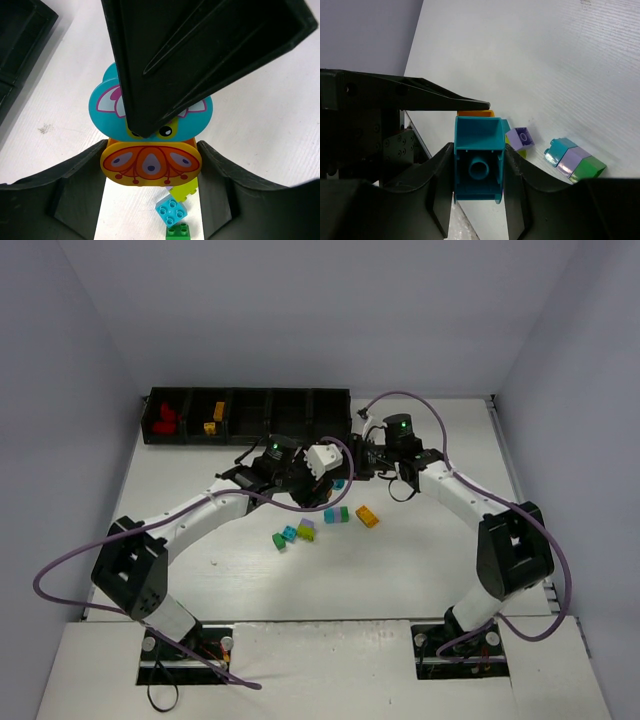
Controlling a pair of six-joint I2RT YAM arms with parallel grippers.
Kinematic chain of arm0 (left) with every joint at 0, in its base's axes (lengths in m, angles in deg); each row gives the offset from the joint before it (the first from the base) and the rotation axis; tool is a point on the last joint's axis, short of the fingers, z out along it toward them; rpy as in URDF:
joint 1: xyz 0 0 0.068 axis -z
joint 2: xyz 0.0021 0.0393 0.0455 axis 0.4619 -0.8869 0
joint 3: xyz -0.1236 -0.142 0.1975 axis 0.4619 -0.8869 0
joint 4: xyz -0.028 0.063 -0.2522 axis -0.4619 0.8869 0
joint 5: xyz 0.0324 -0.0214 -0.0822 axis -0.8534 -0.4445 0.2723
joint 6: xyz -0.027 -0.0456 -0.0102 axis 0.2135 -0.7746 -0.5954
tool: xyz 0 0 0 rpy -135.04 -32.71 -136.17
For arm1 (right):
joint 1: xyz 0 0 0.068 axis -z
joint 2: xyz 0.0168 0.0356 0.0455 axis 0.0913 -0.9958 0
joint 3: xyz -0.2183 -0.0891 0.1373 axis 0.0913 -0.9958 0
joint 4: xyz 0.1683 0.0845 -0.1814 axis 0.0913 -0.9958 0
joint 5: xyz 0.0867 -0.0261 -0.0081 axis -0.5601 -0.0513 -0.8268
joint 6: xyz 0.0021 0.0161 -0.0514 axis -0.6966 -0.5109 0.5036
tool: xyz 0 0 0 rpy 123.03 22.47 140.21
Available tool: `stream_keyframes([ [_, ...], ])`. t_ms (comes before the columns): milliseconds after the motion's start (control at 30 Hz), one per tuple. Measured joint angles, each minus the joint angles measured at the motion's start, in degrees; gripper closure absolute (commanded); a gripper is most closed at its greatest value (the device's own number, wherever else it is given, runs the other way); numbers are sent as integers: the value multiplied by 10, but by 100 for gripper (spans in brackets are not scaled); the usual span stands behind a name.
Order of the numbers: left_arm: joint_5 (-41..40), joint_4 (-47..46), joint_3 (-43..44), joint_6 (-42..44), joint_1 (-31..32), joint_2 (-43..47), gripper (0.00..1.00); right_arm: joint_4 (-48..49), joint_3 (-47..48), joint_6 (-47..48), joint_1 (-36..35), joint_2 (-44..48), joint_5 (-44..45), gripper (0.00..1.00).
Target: Sort the legos into containers by color
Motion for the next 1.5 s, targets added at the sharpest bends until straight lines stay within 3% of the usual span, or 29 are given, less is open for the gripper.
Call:
stream_keyframes([
  [267,11,-35,-27,-5,7,1,85,-1,-27,-1,33,7,-42,100],
  [400,10,-21,-55,-8,-6,5,85,-14,-30,12,101,29,-32,100],
  [567,-1,-8,-66,-12,-50,5,85,-26,-30,26,139,64,-7,100],
  [700,-62,-17,-54,-33,-128,0,84,-38,-30,36,134,79,-2,100],
  [800,-138,-24,22,-58,-199,-41,83,-51,-30,43,131,80,3,100],
  [833,-158,-31,51,-67,-220,-59,76,-54,-31,45,131,81,5,100],
  [1033,-252,-57,257,-130,-326,-197,67,-68,-41,54,131,93,19,100],
  [1200,-296,-25,409,-158,-354,-330,60,-78,-52,60,131,111,24,99],
  [1233,-301,-17,425,-161,-356,-351,54,-79,-54,60,131,114,25,99],
  [1500,-300,24,482,-182,-358,-435,32,-83,-64,61,131,127,27,99],
])
